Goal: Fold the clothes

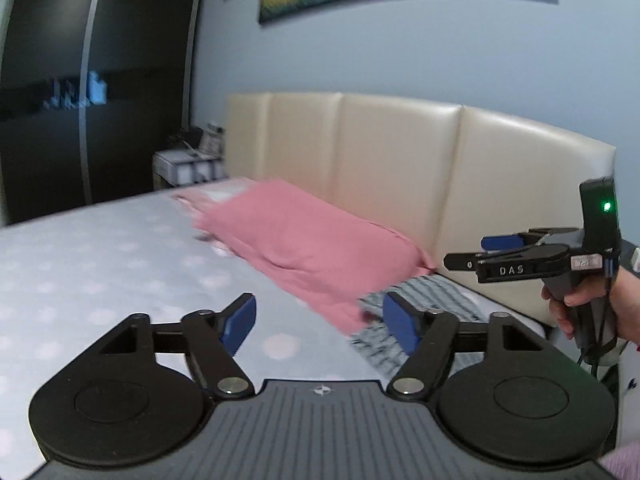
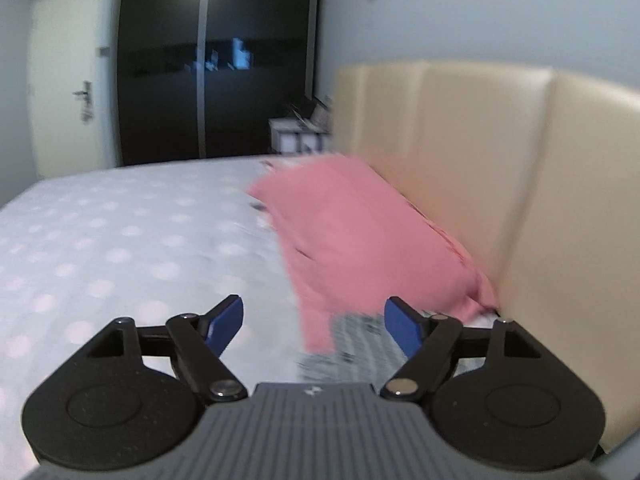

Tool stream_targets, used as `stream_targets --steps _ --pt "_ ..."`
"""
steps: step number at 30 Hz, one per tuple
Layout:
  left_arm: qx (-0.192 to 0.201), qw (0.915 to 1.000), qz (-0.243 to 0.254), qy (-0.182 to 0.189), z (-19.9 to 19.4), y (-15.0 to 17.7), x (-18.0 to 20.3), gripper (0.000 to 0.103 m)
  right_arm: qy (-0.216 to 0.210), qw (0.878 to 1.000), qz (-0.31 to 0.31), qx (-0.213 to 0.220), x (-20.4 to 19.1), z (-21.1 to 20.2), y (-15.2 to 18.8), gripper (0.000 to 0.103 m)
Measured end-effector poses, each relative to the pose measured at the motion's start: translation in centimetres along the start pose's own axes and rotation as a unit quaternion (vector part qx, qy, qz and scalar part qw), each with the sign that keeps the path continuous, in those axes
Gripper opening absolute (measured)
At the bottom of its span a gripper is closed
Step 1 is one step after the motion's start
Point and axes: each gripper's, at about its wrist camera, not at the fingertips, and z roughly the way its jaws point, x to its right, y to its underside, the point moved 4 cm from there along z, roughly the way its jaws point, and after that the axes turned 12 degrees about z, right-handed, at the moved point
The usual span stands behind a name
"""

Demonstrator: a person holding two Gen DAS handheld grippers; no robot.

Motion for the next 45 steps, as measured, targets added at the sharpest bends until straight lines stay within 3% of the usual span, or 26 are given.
stream_targets --steps 7,16,20,25,34,38,45 --pt "-0.002 0.9944 0.022 -0.104 -9.1 2.6 -2.4 0.078 -0.073 0.996 -0.001 0.05 -11.3 -7.4 1.3 0.092" --pt "-0.013 0.9781 -0.006 -0.207 -16.0 8.5 -3.9 0.083 -0.162 0.985 0.026 0.058 -21.7 -12.8 8.0 0.1" --pt "-0.037 0.9665 -0.06 -0.247 -17.2 11.1 -5.2 0.083 -0.167 0.983 0.03 0.063 -24.8 -14.1 12.0 0.101" --pt "-0.066 0.9416 -0.099 -0.315 -18.5 15.2 -6.2 0.083 -0.152 0.986 0.011 0.074 -28.0 -14.9 16.9 0.101" --pt "-0.17 0.9262 -0.113 -0.317 -15.6 21.9 -7.2 0.083 -0.137 0.991 -0.006 -0.01 -29.4 -10.0 24.5 0.101" --pt "-0.198 0.9245 -0.13 -0.298 -14.3 24.6 -7.0 0.083 -0.13 0.991 -0.011 -0.04 -29.2 -7.6 26.2 0.101" --pt "-0.238 0.9135 -0.157 -0.29 -12.6 27.7 -7.5 0.083 -0.125 0.989 0.004 -0.076 -29.1 -5.0 27.4 0.101"
